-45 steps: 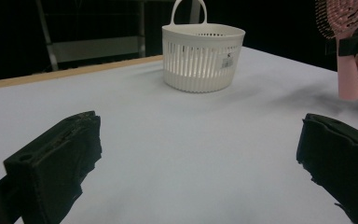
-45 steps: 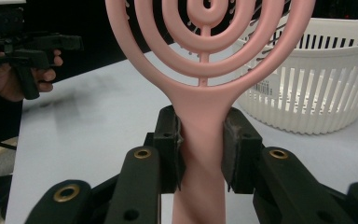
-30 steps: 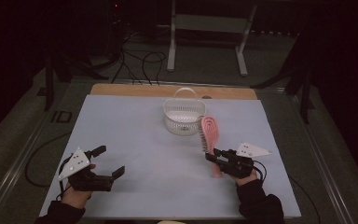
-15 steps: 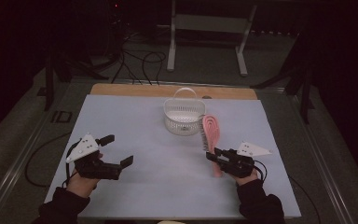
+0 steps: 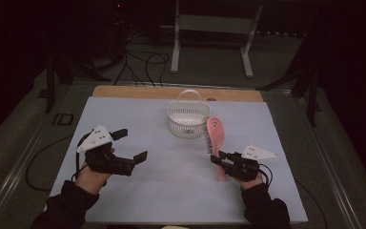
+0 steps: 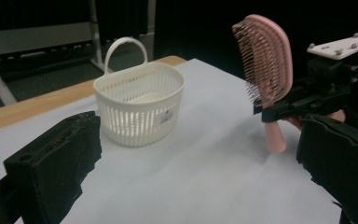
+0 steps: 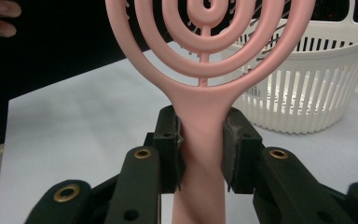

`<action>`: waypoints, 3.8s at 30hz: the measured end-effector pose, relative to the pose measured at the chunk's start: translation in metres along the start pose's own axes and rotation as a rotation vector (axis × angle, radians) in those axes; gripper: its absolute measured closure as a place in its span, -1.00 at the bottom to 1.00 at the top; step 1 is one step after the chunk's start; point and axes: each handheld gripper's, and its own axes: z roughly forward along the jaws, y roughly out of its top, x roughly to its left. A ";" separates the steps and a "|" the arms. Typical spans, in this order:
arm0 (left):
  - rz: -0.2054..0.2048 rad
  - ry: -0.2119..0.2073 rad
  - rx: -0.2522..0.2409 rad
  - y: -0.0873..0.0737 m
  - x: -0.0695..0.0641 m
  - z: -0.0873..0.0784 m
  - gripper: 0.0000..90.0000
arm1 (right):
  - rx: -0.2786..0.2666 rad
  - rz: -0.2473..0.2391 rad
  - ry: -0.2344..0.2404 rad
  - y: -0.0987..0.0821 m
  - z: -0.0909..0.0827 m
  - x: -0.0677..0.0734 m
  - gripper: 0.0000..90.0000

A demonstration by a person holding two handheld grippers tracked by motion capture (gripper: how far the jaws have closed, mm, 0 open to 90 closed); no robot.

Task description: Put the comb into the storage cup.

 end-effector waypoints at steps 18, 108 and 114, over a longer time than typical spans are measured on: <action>-0.003 -0.048 0.039 0.029 -0.019 0.035 -1.00 | 0.005 0.005 -0.004 0.000 0.002 0.001 0.57; -0.291 -0.122 0.150 0.058 -0.066 0.185 0.19 | 0.015 -0.010 -0.023 0.002 0.004 0.001 0.57; -0.298 -0.136 0.147 0.058 -0.067 0.186 0.31 | 0.019 -0.005 -0.034 0.002 0.005 0.000 0.57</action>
